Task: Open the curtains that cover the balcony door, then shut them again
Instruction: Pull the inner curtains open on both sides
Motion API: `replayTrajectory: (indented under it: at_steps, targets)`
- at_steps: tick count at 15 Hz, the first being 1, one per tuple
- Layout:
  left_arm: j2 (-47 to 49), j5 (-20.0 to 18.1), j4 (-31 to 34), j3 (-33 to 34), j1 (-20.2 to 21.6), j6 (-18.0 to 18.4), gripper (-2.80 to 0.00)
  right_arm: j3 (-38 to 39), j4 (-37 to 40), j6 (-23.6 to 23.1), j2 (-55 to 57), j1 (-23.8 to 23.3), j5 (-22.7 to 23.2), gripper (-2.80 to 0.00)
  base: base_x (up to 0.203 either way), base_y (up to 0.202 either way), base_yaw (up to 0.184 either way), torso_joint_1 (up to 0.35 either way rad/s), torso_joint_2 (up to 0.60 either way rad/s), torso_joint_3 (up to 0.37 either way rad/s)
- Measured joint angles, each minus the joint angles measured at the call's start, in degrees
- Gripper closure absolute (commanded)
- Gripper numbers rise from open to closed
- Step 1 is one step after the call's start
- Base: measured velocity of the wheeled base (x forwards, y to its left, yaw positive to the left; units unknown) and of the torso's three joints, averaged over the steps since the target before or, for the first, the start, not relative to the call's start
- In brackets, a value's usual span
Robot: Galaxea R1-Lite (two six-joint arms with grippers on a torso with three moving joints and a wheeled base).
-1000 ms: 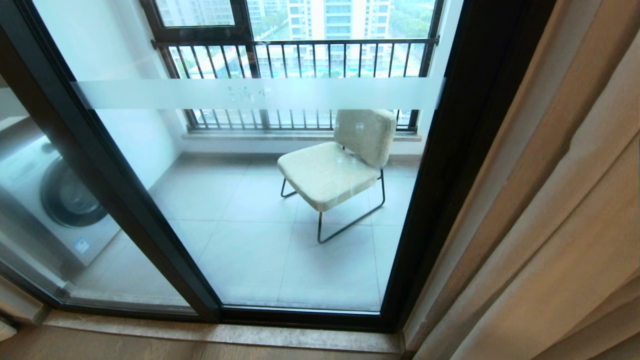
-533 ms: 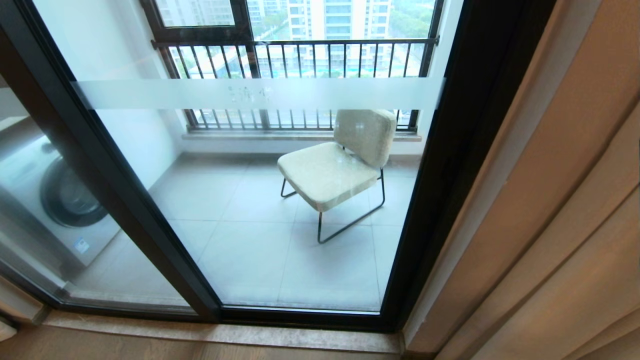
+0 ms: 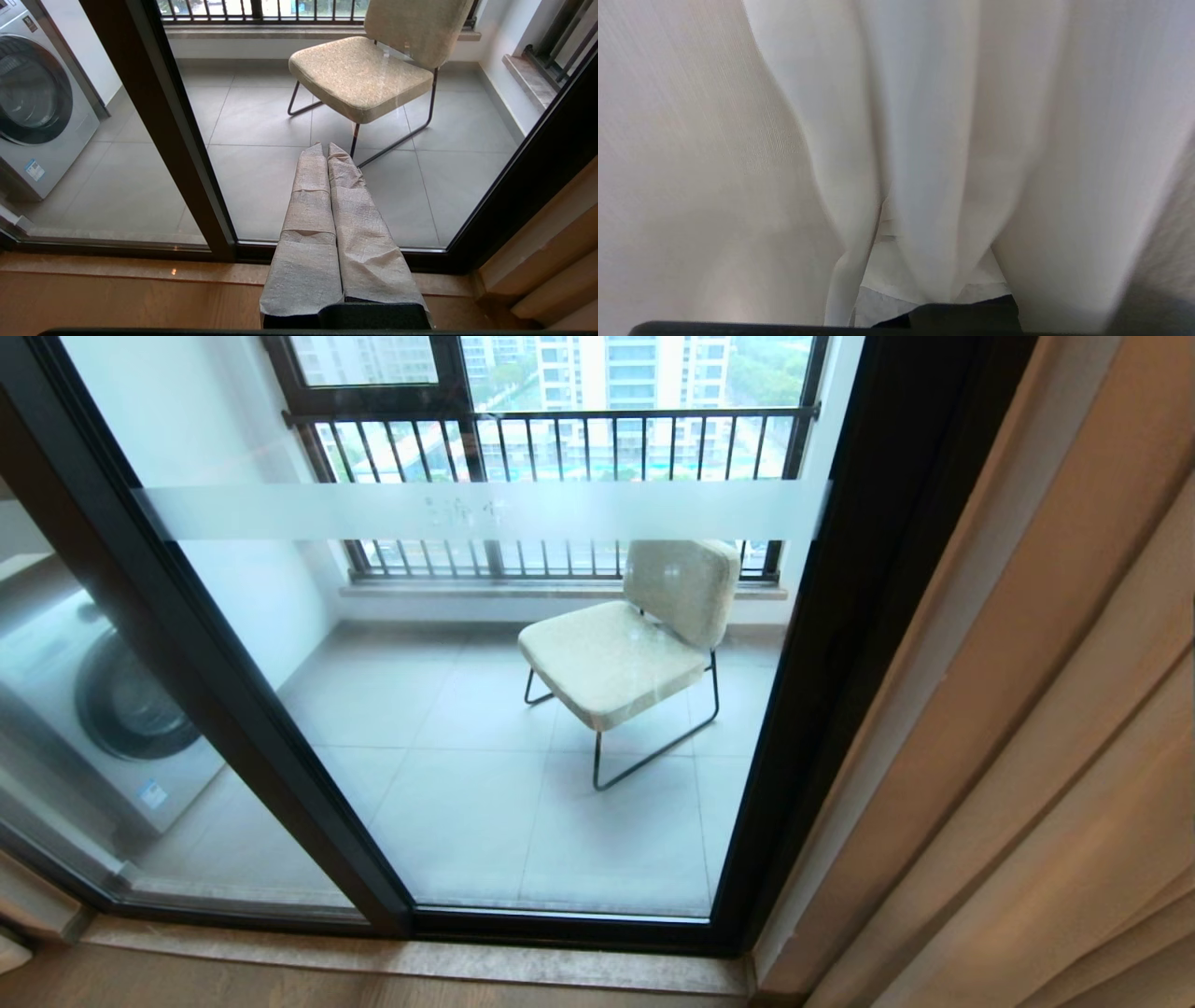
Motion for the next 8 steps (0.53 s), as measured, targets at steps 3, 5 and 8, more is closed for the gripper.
replayTrajectory:
  at_steps: [3,5,8]
  targets:
    - [0.0,0.0,0.0,0.0,0.0,0.0,0.00,4.9,-0.3,0.3,-5.5,3.2,7.2,0.00,0.000,0.000,0.000,0.000,0.00,0.000]
    - [0.0,0.0,0.0,0.0,0.0,0.0,0.00,8.9,-0.3,1.2,-9.4,7.0,8.3,0.00,0.000,0.000,0.000,0.000,0.00,0.000]
    - [0.0,0.0,0.0,0.0,0.0,0.0,0.00,12.6,-0.7,1.6,-13.4,12.5,8.4,0.00,0.000,0.000,0.000,0.000,0.00,0.000]
